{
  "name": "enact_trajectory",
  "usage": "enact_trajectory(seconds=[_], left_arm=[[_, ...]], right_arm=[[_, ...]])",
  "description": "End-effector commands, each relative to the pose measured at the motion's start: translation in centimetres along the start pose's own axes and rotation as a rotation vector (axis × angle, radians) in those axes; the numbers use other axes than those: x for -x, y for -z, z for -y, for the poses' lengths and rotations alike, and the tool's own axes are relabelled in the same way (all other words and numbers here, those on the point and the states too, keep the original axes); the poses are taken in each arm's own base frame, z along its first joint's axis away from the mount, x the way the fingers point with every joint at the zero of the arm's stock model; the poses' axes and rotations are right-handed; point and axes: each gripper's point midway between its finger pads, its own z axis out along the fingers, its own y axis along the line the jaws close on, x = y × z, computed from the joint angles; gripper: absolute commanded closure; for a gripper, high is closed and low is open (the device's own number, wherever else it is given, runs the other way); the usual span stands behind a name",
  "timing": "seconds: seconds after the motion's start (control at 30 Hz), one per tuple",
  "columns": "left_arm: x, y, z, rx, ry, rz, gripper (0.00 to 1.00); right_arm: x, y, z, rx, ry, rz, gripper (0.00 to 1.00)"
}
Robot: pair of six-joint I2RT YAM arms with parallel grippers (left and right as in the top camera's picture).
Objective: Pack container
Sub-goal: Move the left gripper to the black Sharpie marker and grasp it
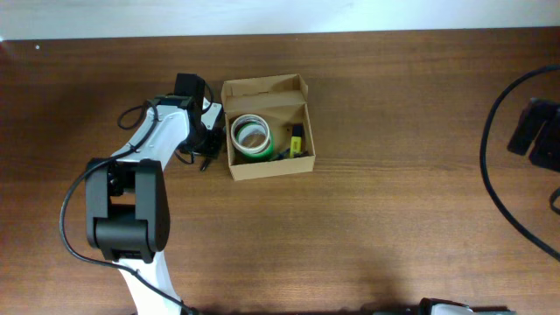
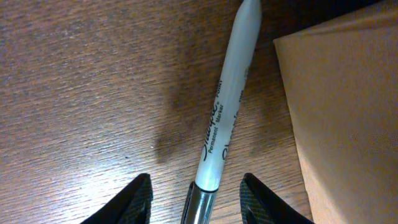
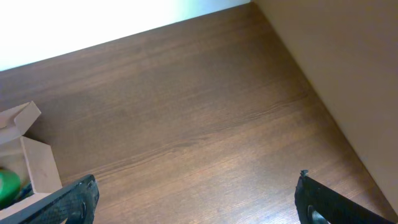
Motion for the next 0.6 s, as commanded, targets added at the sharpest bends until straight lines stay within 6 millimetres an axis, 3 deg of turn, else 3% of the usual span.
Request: enact_trajectory(seconds=[0.0, 0.5, 0.57], left_arm=[[-0.2, -0.3, 0.5, -0.032, -0.039, 0.001, 0.56], [-1.9, -2.7, 0.7, -0.033, -0.097, -0.003, 0.64], [-2.1, -2.9, 0.7, -0.033, -0.098, -0.006, 0.7]], right_arm=[[-0.3, 1.0, 0.7, -0.021, -0.004, 0.021, 0.01], [-0.3, 1.2, 0.7, -0.016, -0.005, 0.025, 0.01], [-0.3, 1.2, 0.6, -0.013, -0.005, 0.024, 0.01]])
